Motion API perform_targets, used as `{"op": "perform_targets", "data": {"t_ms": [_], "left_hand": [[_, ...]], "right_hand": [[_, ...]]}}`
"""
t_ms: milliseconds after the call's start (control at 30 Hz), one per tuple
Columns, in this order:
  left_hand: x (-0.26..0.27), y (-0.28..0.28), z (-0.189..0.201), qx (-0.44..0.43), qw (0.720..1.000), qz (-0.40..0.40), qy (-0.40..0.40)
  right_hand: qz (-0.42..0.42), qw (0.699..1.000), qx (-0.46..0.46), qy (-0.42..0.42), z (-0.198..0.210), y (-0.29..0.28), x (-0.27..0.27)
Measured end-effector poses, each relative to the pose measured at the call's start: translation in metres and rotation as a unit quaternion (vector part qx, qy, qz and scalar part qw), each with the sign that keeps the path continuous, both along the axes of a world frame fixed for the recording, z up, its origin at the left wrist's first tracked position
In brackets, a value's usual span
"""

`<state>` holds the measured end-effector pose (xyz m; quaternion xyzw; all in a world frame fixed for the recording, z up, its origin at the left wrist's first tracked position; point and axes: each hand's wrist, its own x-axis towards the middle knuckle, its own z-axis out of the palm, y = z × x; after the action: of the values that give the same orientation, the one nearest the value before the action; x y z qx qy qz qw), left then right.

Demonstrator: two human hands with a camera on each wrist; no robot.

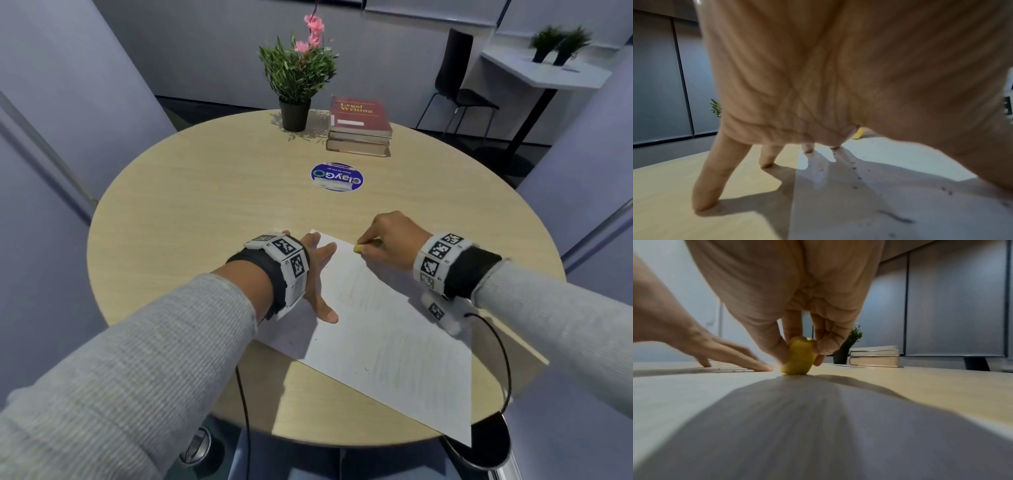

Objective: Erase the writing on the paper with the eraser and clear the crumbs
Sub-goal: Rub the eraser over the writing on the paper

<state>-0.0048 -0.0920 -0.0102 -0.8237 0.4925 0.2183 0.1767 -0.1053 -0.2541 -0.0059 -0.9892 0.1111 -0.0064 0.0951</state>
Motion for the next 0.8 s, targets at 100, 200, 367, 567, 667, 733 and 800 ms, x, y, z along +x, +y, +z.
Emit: {"op": "perform_targets", "data": {"t_ms": [100, 200, 367, 567, 667, 733, 800], "left_hand": [[0.002, -0.002, -0.002, -0.001, 1.000, -0.007, -0.002], [0.002, -0.004, -0.004, 0.003, 1.000, -0.011, -0.003], [-0.001, 0.001, 0.002, 0.001, 1.000, -0.011, 0.008], [-0.006, -0.004, 0.007, 0.030, 0.999, -0.011, 0.001], [-0.010, -0.003, 0.013, 0.034, 0.999, 0.000, 0.014], [-0.011, -0.002, 0.014, 0.027, 0.999, 0.003, 0.021], [-0.010, -0.003, 0.010, 0.023, 1.000, 0.002, 0.014]], "right_hand": [[0.064, 0.998, 0.019, -0.003, -0.003, 0.021, -0.010], [0.170, 0.984, 0.035, 0.025, -0.002, 0.050, -0.025], [0.041, 0.999, 0.012, 0.011, 0.005, 0.016, -0.005], [0.198, 0.977, 0.058, 0.048, 0.002, 0.051, -0.039], [0.095, 0.994, 0.041, 0.028, 0.009, 0.024, -0.024], [0.036, 0.999, 0.015, 0.022, 0.009, 0.010, -0.018], [0.074, 0.997, 0.018, 0.011, 0.003, 0.021, -0.022]]}}
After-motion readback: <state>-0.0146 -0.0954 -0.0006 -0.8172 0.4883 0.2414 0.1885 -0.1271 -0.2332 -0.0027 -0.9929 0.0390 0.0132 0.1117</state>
